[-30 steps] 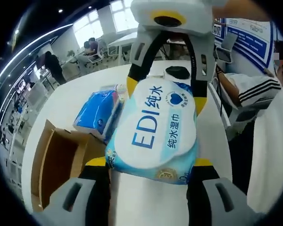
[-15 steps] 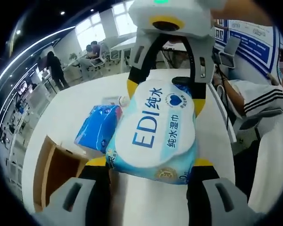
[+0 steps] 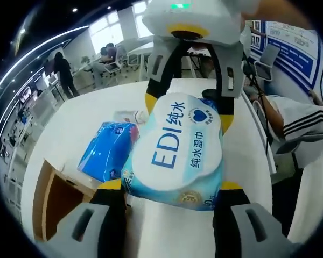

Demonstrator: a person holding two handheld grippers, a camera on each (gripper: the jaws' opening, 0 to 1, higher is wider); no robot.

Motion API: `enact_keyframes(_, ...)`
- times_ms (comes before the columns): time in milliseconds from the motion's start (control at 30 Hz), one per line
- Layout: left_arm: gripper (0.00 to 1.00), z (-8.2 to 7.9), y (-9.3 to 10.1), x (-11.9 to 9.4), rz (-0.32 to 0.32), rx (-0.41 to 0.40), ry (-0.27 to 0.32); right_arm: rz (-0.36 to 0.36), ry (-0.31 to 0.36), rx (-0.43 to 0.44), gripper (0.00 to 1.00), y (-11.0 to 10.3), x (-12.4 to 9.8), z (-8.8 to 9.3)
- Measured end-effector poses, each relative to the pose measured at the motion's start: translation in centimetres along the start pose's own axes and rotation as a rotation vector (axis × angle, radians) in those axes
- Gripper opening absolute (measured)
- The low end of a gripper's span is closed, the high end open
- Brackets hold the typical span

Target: Operate the shoe box by opening the lid, removing the specified soft item, and placing it in the target area until the item is outside and the box remains undamaged.

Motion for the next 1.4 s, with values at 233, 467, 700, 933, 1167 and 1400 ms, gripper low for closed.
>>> enact_keyframes(233,0.64,0.4,-0.3,1.6,0.012,-0.031,-0.02,-0.035,-0.005,-0.011,0.64,1.0,1.6,0.8)
enact_keyframes(467,0.64,1.2,-0.4,2.9,0.004,-0.053,-0.05,-0.048,-0.013,-0.034,0.64,1.7,3.3,1.0)
enact_keyframes(700,0.64,1.9,-0.4,3.8,0.005,-0.077,-0.048,-0.06,-0.014,-0.046,0.64,2.0,4.1,1.4)
enact_keyframes(933,0.65,2.6,0.0,4.7,0.005,-0.093,-0.069,-0.063,-0.032,-0.063,0.64,2.0,5.3,1.5)
enact_keyframes(1167,0.65,2.8,-0.1,5.4,0.0,-0.098,-0.067,-0.053,-0.04,-0.072,0.64,2.3,5.7,1.8)
enact_keyframes(1400,0.65,3.6,-0.1,5.7,-0.001,-0.103,-0.078,-0.048,-0.053,-0.085,0.65,2.3,6.3,1.5)
Point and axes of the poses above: the point that each gripper's makers call its tool centre point, and the gripper's own axes: x roughly forward along the fingers, y roughly to its right, z roughly out of its underside, the point moved 8 cm from there along -x, roughly backward along the fingers, and after that the axes turned 10 degrees about x, right-handed, at the moved point
